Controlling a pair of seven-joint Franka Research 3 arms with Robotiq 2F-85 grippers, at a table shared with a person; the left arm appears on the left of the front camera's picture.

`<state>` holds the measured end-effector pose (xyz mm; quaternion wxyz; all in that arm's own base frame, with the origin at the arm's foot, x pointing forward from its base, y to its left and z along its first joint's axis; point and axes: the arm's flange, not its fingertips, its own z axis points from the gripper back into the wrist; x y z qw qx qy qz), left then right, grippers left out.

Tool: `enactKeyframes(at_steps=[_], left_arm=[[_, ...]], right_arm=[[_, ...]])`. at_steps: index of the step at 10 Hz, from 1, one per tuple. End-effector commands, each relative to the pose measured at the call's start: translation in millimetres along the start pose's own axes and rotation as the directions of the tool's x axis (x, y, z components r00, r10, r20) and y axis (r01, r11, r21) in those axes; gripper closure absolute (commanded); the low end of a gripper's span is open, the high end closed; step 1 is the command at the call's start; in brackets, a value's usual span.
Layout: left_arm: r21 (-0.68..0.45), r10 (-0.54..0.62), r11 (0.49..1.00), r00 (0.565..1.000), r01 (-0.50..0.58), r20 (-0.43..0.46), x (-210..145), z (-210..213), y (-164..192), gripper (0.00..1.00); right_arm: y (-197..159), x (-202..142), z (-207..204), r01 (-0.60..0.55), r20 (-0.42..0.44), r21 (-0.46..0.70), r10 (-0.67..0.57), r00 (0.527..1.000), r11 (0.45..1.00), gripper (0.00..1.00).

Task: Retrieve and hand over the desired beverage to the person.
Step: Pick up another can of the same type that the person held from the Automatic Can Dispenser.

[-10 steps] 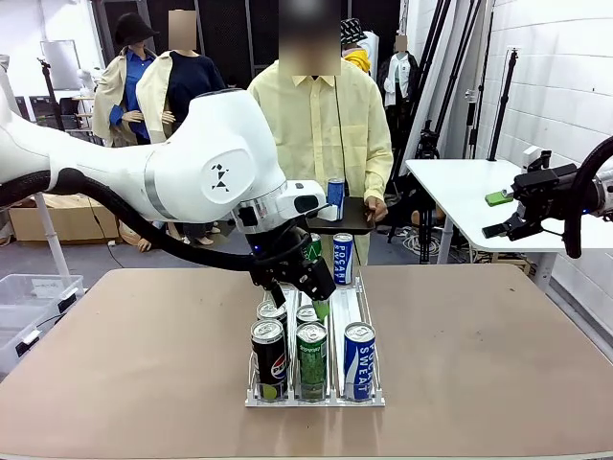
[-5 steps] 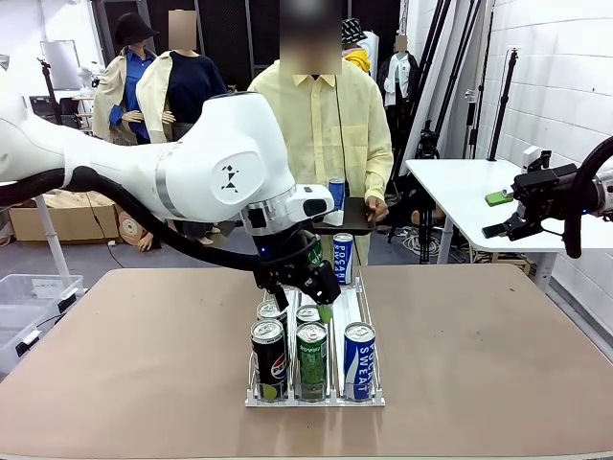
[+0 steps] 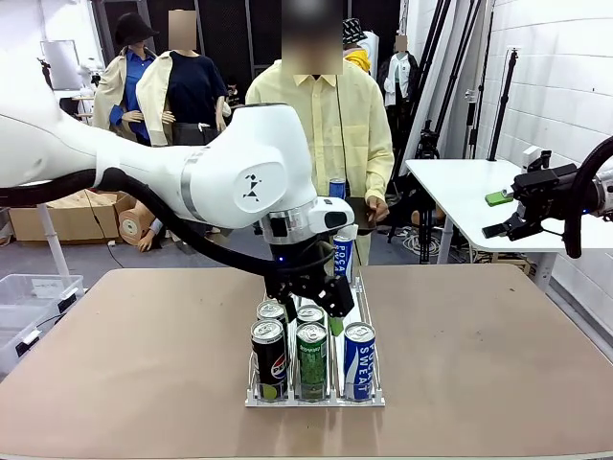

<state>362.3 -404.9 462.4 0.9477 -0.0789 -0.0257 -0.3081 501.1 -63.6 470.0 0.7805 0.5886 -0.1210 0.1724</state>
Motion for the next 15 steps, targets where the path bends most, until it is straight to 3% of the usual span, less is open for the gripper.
enactKeyframes(at_steps=[1,5,15], left_arm=[[0.051,0.047,0.998,0.999,-0.046,-0.013,8.6,-3.8,-7.8,0.0],[0.123,0.101,0.988,0.995,-0.099,-0.007,4.4,-6.4,-16.6,0.0],[0.135,0.173,0.975,0.985,-0.175,0.023,12.4,-21.4,-10.5,0.0]], right_arm=[[1.1,-0.2,0.0,0.001,-0.001,0.004,-0.001,1.0,1.0,0.0],[1.1,-0.2,0.0,0.001,-0.001,0.004,-0.001,1.0,1.0,0.0],[1.1,-0.2,0.0,0.001,-0.001,0.004,-0.001,1.0,1.0,0.0]])
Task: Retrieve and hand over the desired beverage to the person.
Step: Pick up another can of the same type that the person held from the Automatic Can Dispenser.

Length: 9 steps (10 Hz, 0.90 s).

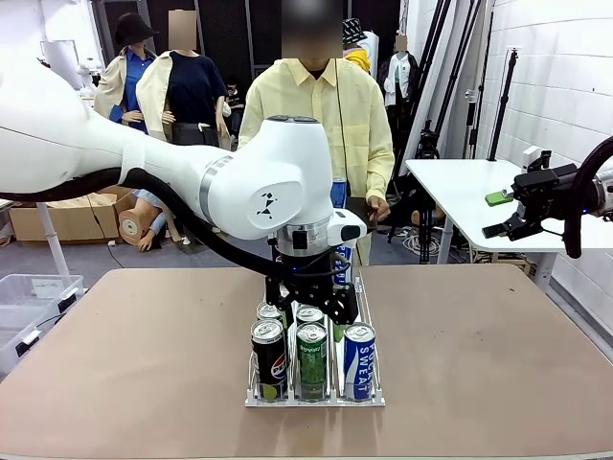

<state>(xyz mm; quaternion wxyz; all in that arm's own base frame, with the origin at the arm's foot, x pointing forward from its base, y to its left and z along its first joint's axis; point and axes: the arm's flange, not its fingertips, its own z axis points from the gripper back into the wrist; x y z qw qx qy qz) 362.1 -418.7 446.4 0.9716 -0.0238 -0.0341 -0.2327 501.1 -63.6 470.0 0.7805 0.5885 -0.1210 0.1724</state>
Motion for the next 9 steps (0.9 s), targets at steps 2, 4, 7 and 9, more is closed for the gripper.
enactKeyframes(at_steps=[2,4,7,9], left_arm=[[0.02,0.035,0.999,0.999,-0.035,0.018,9.6,-8.2,0.0,0.0],[0.023,0.038,0.999,0.999,-0.039,0.026,12.8,-12.4,3.2,0.0],[0.031,0.046,0.998,0.998,-0.048,0.04,17.9,-20.3,5.8,0.0],[0.039,0.06,0.997,0.998,-0.061,0.022,19.9,-25.5,5.4,0.0]], right_arm=[[1.1,-0.2,0.0,0.001,-0.001,0.004,-0.001,1.0,1.0,0.0],[1.1,-0.2,0.0,0.001,-0.001,0.004,-0.001,1.0,1.0,0.0],[1.1,-0.2,0.0,0.001,-0.001,0.004,-0.001,1.0,1.0,0.0],[1.1,-0.2,0.0,0.001,-0.001,0.004,-0.001,1.0,1.0,0.0]])
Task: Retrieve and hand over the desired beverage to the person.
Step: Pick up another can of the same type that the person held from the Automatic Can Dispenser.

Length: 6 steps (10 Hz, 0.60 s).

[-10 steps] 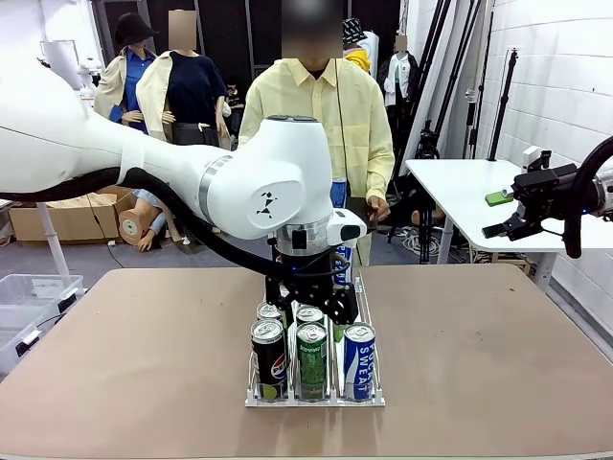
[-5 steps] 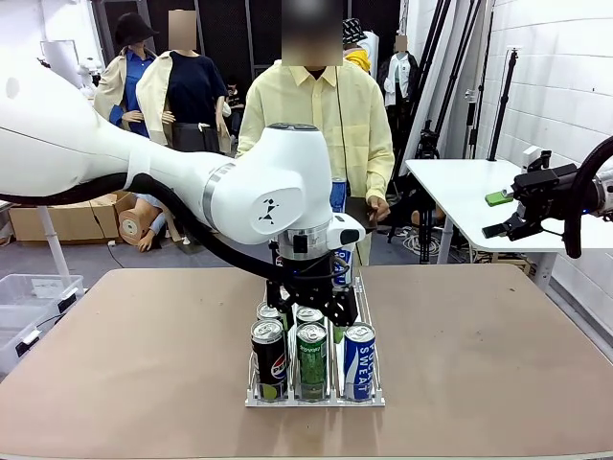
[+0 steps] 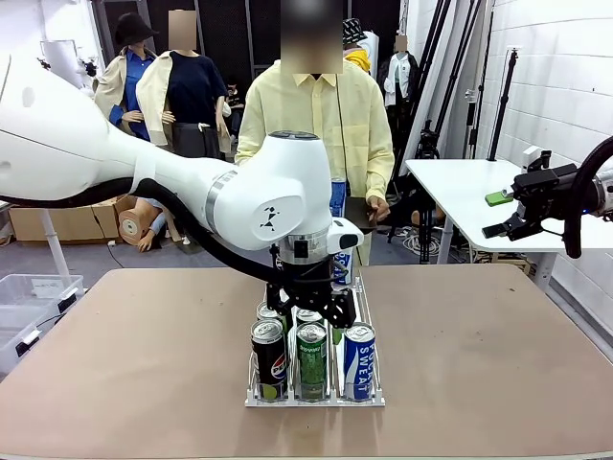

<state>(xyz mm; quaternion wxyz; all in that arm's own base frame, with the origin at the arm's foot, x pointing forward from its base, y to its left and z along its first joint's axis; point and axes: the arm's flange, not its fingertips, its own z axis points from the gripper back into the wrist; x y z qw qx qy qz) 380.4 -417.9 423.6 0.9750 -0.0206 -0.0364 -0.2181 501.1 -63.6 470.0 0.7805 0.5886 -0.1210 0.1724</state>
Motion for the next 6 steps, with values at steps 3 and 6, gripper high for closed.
enactKeyframes(at_steps=[3,6], left_arm=[[0.03,0.034,0.999,0.999,-0.034,0.009,8.0,-7.6,-4.5,0.0],[0.029,0.026,0.999,1.0,-0.026,-0.005,9.0,-12.1,-6.3,0.0]], right_arm=[[1.1,-0.2,0.0,0.001,-0.001,0.004,-0.001,1.0,1.0,0.0],[1.1,-0.2,0.0,0.001,-0.001,0.004,-0.001,1.0,1.0,0.0]])
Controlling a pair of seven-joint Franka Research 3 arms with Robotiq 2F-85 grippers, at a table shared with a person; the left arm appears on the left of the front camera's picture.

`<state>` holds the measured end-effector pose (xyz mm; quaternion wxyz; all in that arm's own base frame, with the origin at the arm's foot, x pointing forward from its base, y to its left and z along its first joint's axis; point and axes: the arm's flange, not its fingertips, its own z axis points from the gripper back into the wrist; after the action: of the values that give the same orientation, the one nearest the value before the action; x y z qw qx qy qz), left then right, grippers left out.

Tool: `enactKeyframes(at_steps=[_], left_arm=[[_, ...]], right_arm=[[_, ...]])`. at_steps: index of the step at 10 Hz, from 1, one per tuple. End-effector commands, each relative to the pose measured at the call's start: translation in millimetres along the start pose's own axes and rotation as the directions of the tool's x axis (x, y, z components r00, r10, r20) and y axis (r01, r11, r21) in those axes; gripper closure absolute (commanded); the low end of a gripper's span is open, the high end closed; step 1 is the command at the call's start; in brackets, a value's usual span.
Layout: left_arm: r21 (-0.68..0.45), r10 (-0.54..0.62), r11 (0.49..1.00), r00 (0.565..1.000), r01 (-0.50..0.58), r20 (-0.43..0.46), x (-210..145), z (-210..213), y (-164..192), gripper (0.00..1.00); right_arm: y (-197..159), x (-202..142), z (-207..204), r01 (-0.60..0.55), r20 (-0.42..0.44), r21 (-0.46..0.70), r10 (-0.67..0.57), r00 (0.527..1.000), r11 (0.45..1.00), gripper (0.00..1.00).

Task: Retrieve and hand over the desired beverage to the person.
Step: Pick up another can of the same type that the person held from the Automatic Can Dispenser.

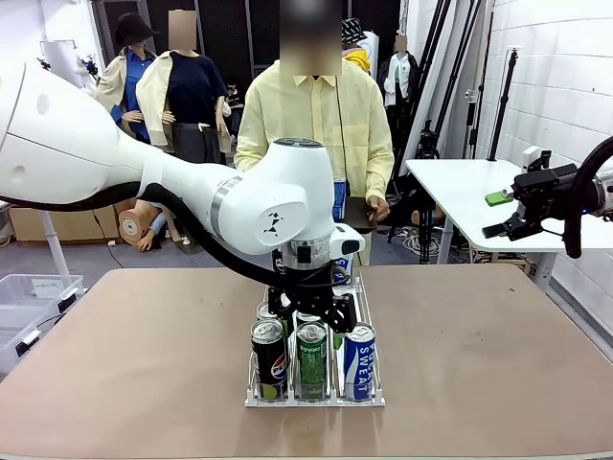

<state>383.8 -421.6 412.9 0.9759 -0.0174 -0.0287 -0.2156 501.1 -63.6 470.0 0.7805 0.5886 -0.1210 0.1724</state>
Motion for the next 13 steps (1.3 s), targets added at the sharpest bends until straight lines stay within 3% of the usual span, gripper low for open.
enactKeyframes(at_steps=[1,12,13], left_arm=[[0.023,0.019,1.0,1.0,-0.019,0.008,6.1,-2.2,-4.9,0.0],[0.033,0.022,0.999,0.999,-0.021,-0.031,4.3,-4.5,-7.3,0.7],[0.008,0.034,0.999,0.999,-0.034,-0.039,7.6,-6.6,-1.8,0.7]], right_arm=[[1.1,-0.2,0.0,0.001,-0.001,0.004,-0.001,1.0,1.0,0.0],[1.1,-0.2,0.0,0.001,-0.001,0.004,-0.001,1.0,1.0,0.0],[1.1,-0.2,0.0,0.001,-0.001,0.004,-0.001,1.0,1.0,0.0]])
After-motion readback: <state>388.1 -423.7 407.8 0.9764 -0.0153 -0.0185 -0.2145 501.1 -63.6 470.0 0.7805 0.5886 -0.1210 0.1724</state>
